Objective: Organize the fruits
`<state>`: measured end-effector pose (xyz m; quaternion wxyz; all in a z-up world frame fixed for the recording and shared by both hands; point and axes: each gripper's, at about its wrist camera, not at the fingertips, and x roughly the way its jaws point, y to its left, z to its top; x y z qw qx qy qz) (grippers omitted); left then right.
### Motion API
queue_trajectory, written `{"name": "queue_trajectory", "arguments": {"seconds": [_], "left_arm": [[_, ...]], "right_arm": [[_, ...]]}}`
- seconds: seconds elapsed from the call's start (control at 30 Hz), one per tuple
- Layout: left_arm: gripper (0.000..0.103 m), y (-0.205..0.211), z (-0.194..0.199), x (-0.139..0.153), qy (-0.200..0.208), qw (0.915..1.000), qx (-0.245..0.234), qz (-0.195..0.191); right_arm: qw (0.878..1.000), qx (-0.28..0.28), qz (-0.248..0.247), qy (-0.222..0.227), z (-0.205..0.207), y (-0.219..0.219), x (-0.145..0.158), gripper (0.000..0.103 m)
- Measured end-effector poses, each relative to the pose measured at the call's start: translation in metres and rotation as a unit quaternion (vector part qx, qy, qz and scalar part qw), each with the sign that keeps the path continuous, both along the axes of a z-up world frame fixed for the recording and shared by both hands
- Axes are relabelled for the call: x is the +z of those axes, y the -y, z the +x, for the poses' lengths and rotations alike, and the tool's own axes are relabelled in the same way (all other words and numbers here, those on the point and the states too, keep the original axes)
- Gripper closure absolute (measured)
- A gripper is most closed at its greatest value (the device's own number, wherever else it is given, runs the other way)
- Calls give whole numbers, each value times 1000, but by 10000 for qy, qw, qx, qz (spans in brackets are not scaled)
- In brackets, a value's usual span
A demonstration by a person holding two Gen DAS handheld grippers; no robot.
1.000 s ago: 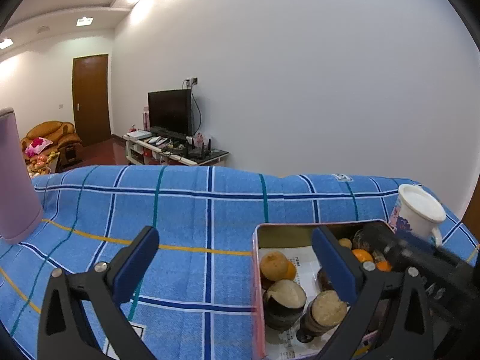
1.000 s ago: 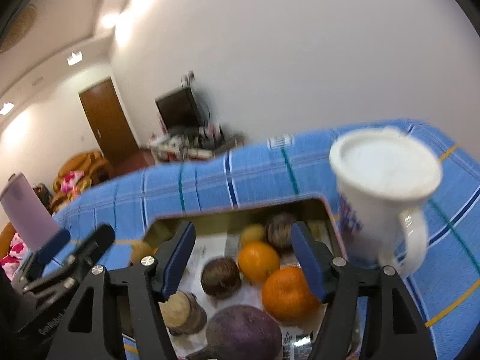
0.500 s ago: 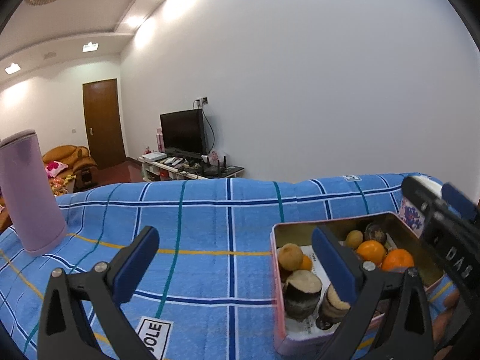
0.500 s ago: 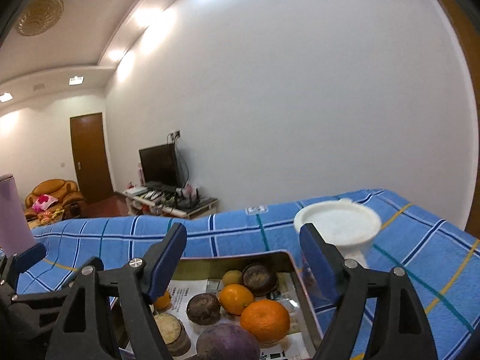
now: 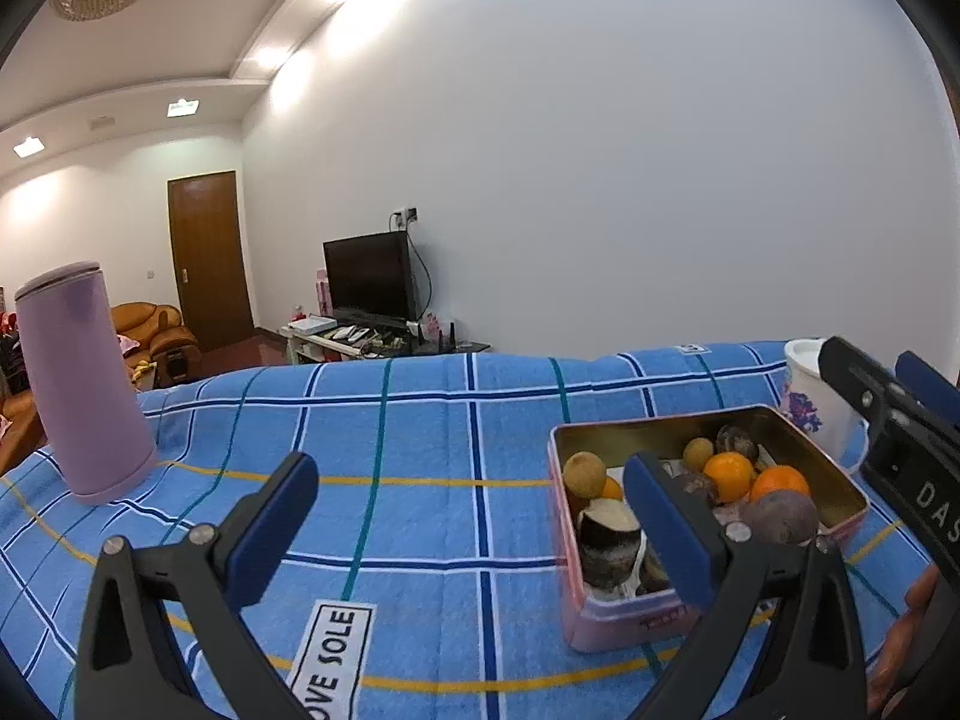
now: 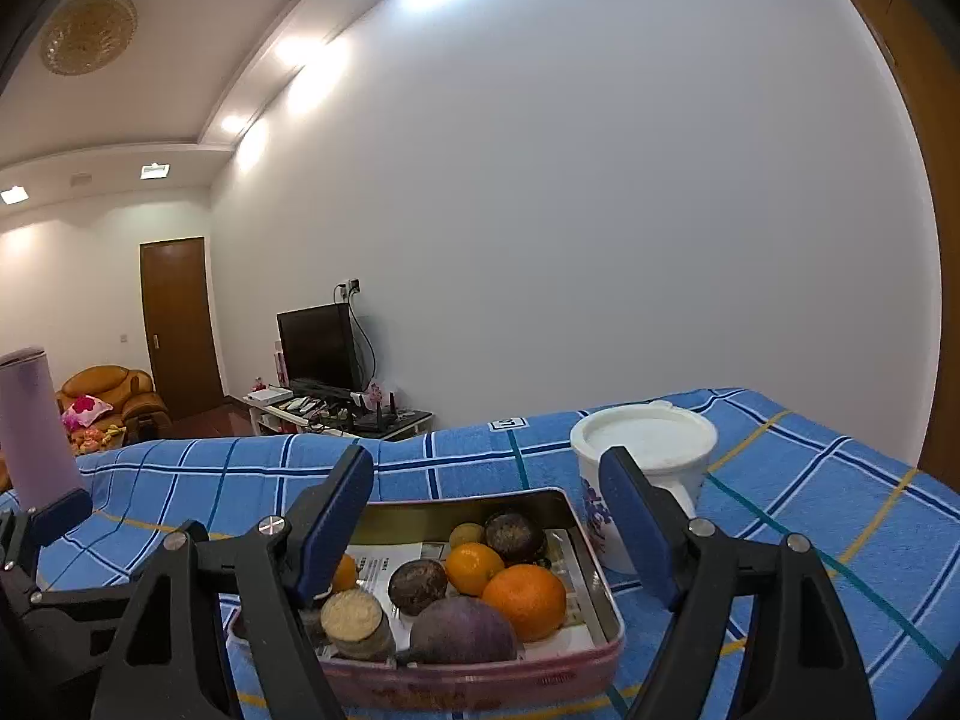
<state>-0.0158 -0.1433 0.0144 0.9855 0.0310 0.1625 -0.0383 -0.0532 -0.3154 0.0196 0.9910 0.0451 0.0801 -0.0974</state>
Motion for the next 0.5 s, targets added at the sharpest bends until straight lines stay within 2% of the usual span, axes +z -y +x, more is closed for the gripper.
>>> {"name": "queue_trajectory", "arguments": {"seconds": [0.27,0.5], "left_arm": [[0,-8,-21,1,50,9999,-84,-84],[0,-9,-31,2,87,9998,-89,-126]], "right_arm": [[9993,-96,-230,273,-41,-7,4,24],[9987,-194,-396,263,-46,-15,5,24]]}}
